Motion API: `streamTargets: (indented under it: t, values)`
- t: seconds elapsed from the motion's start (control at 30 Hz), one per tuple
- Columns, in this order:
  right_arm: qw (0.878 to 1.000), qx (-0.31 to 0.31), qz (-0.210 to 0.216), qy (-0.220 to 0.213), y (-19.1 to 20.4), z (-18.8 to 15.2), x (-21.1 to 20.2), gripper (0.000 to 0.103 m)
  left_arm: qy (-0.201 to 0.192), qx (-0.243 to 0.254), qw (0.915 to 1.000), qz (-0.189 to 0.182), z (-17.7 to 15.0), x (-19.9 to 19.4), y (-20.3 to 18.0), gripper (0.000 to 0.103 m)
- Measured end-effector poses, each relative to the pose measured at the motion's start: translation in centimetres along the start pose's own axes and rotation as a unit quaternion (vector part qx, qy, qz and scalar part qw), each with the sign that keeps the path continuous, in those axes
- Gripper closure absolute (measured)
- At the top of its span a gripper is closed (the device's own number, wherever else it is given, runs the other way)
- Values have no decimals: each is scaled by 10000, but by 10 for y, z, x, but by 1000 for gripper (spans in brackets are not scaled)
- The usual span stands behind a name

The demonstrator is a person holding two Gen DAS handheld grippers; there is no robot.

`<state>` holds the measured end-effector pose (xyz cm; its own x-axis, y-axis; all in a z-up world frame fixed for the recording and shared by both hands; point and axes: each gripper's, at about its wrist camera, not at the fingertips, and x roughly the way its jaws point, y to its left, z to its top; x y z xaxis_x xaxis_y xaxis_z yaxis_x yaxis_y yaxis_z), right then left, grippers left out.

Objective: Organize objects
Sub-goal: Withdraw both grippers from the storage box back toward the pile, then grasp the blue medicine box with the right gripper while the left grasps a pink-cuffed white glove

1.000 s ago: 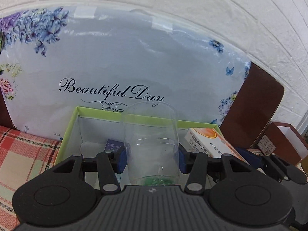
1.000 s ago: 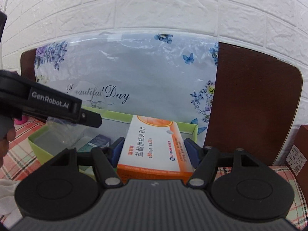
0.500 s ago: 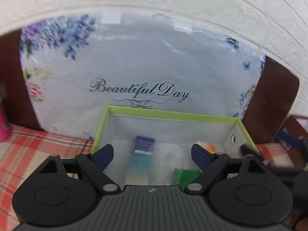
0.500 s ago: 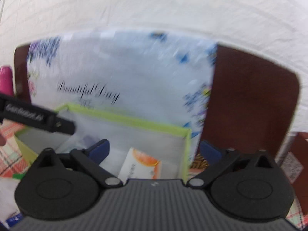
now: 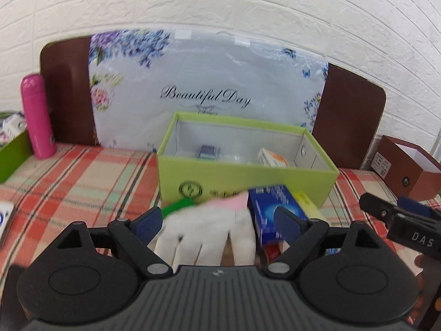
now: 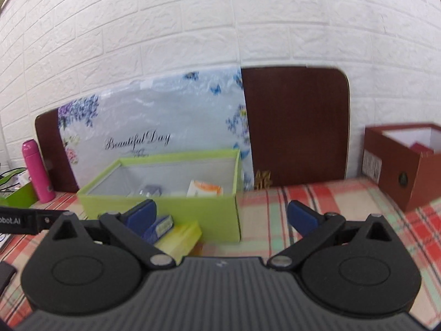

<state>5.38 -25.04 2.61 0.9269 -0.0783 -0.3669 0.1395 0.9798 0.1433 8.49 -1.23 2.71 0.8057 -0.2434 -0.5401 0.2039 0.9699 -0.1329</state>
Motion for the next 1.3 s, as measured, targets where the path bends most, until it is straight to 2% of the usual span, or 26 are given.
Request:
streamTargets:
  t: [0.23,0.33,0.57,0.73,0.77,0.83,0.87,0.93,1.03,1.1,1.2,1.23,1.27,1.3]
  values:
    - [9994,-111,27,322,10,-47,-23,0,363,-244,9990,45,-39,-12,12,12]
    - [9987,-283,90,403,23,-58,-28,0,391,-364,9985,98,-47,-19,19,12]
    - [9959,-878,203,-4,78,-43,-12,0,113,-732,9962,464,-42,-38,45,12]
    - [9931,-1134,271,115,115,-35,26,0,89,-851,9955,405,-41,-36,53,12]
    - [9914,-1275,233,160,121,-37,33,3,98,-823,9958,385,-41,-33,53,12]
    - [9878,-1523,116,287,125,-43,43,27,114,-765,9963,379,-40,-25,52,12]
    - [9874,-1530,160,380,121,-46,43,43,114,-759,9963,381,-40,-21,52,12]
    - [9918,-1215,225,320,105,-48,32,45,148,-758,9964,358,-36,-11,52,12]
    - [9941,-1057,195,148,81,-48,4,45,110,-663,9974,277,-26,1,47,12]
    - [9949,-945,330,106,64,-49,-14,45,10,-503,9985,212,-20,9,41,12]
    - [9940,-833,675,213,45,-52,-37,45,72,-135,9996,253,-14,29,31,13]
    - [9931,-772,829,301,40,-54,-42,45,138,1,9995,291,-14,36,28,17]
    - [9922,-692,960,384,36,-57,-47,45,211,132,9993,263,-15,39,26,47]
    - [9913,-609,1070,464,33,-60,-51,45,356,206,9991,130,-17,42,26,91]
